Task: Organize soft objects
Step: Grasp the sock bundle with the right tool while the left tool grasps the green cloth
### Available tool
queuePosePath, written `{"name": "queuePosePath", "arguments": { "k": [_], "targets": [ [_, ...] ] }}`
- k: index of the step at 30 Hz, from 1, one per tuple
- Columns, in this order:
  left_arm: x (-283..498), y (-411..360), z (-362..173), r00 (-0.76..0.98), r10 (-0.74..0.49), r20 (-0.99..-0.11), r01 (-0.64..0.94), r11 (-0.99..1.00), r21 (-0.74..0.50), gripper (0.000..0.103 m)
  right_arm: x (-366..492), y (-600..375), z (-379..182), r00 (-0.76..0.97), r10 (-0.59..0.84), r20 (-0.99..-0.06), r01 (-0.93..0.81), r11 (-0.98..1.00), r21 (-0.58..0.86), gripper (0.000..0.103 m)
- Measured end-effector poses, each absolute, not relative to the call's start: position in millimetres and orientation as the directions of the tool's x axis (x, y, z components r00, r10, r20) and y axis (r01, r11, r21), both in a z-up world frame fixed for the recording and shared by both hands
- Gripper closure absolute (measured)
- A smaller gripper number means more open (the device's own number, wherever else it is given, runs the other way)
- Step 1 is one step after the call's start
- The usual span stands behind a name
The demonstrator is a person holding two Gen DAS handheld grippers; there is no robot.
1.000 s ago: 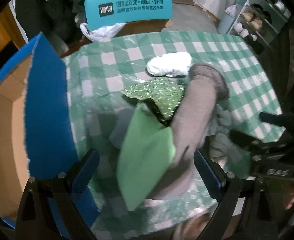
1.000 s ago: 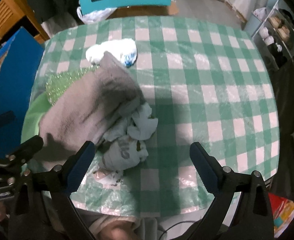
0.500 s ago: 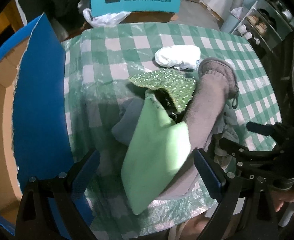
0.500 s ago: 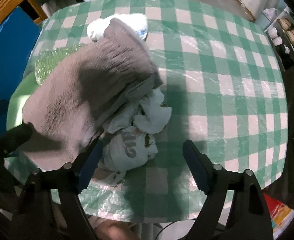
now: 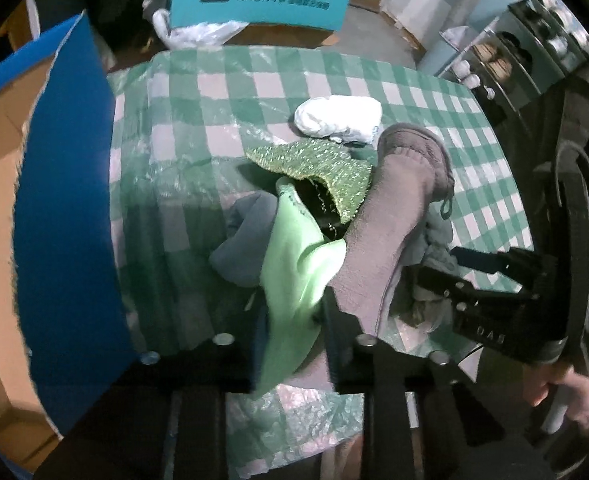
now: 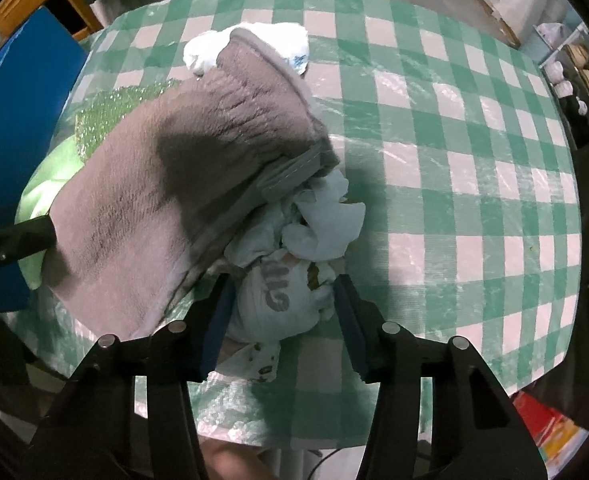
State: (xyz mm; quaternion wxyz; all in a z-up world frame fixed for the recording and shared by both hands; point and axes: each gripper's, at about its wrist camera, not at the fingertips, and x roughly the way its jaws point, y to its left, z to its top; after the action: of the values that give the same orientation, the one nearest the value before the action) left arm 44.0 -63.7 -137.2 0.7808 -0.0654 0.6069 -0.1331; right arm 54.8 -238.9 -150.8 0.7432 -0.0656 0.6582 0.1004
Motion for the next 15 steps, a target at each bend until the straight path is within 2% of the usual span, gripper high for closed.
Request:
{"name": "queuePosePath", "arguments": {
  "k": [1,5,15],
  "targets": [
    [44,-64,-136,0.233,-0.286,-0.929,0.135,0.956,-0.261,0.088,54,-242,-148,0.116,0.063,-0.991,-0.231,0.972,0.034,0.054],
    [44,-63,-130,0.258,-0.29,-0.921,0.149,0.954,-0.259,0.095,57,-251,-137,0.132,0.071,-0.989,-0.206,0.978,0.043,0.055],
    [46,-52,-104,0.331,-0.305,-0.893,0.142,0.952,-0.273,0.096,54,-269,-91,0.229,0.084,-0.97,-0.179,0.983,0.043,0.06]
  ]
}}
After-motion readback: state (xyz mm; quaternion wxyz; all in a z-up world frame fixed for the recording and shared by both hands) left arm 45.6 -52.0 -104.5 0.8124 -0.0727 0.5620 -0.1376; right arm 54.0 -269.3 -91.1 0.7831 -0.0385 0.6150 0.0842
